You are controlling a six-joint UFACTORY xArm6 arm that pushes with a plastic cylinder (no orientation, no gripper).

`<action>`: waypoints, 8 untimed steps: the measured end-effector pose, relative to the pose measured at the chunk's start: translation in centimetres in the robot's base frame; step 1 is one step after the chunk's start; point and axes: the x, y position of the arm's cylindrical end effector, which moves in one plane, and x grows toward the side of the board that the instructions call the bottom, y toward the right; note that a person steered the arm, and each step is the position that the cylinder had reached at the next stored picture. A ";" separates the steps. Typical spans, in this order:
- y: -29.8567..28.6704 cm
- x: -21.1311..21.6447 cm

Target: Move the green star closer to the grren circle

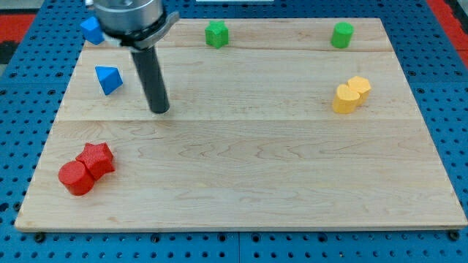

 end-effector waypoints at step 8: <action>25.1 -17.8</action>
